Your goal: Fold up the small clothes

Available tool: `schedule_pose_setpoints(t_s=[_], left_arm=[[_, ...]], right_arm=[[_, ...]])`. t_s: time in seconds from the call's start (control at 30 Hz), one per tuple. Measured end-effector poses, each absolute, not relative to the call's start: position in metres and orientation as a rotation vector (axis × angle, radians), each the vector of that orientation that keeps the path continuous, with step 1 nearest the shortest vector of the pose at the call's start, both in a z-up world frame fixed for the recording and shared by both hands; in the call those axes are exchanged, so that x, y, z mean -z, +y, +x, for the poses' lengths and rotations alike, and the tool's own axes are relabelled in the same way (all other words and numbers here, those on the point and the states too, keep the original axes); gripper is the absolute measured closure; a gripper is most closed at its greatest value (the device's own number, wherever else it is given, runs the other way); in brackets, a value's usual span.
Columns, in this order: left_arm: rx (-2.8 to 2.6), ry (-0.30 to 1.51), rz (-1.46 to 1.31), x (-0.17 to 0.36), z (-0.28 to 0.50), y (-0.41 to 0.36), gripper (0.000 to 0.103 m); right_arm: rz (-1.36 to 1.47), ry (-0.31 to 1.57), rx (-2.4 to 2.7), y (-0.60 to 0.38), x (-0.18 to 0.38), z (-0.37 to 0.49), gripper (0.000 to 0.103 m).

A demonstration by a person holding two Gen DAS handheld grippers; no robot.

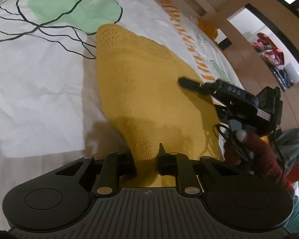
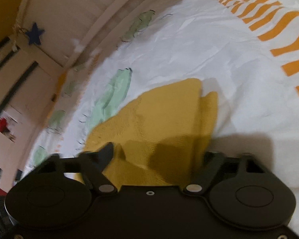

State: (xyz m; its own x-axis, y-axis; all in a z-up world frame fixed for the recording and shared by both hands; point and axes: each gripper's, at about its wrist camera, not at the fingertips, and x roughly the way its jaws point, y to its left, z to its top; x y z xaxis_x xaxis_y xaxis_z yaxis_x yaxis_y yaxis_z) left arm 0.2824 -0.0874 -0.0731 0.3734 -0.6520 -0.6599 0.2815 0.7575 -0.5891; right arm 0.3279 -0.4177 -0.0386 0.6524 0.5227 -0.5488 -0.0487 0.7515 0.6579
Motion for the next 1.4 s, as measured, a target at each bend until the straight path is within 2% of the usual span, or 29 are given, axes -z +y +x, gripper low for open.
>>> schedule_pose_setpoints(t_s=[0.07, 0.17, 0.57, 0.97, 1.03, 1.1, 1.13, 1.2, 1.4], left_arm=[[0.621, 1.014, -0.381, 0.068, 0.280, -0.090, 0.087], [0.622, 1.016, -0.391, 0.060, 0.274, -0.087, 0.088], [0.608, 1.113, -0.394, 0.045, 0.205, -0.056, 0.088], [0.589, 1.150, -0.404, 0.049, 0.122, -0.019, 0.087], [0.552, 1.137, -0.347, 0.051, 0.115, -0.017, 0.085], [0.512, 1.124, -0.279, 0.053, 0.111, -0.017, 0.079], [0.508, 1.113, -0.266, 0.054, 0.109, -0.015, 0.079], [0.504, 1.102, -0.264, 0.055, 0.105, -0.013, 0.078], [0.458, 1.003, -0.178, 0.044, 0.088, -0.012, 0.078]], right_arm=[[0.654, 0.821, -0.356, -0.421, 0.038, 0.325, 0.061], [0.644, 0.822, -0.341, -0.421, 0.031, 0.319, 0.067], [0.645, 0.924, -0.299, -0.389, 0.004, 0.256, 0.073], [0.689, 0.999, -0.290, -0.354, 0.012, 0.153, 0.072], [0.687, 0.997, -0.268, -0.350, 0.014, 0.140, 0.070], [0.639, 0.978, -0.220, -0.345, 0.012, 0.130, 0.062], [0.618, 0.965, -0.198, -0.344, 0.011, 0.125, 0.062], [0.582, 0.935, -0.167, -0.340, 0.005, 0.114, 0.052], [0.396, 0.766, -0.115, -0.324, -0.024, 0.078, 0.051]])
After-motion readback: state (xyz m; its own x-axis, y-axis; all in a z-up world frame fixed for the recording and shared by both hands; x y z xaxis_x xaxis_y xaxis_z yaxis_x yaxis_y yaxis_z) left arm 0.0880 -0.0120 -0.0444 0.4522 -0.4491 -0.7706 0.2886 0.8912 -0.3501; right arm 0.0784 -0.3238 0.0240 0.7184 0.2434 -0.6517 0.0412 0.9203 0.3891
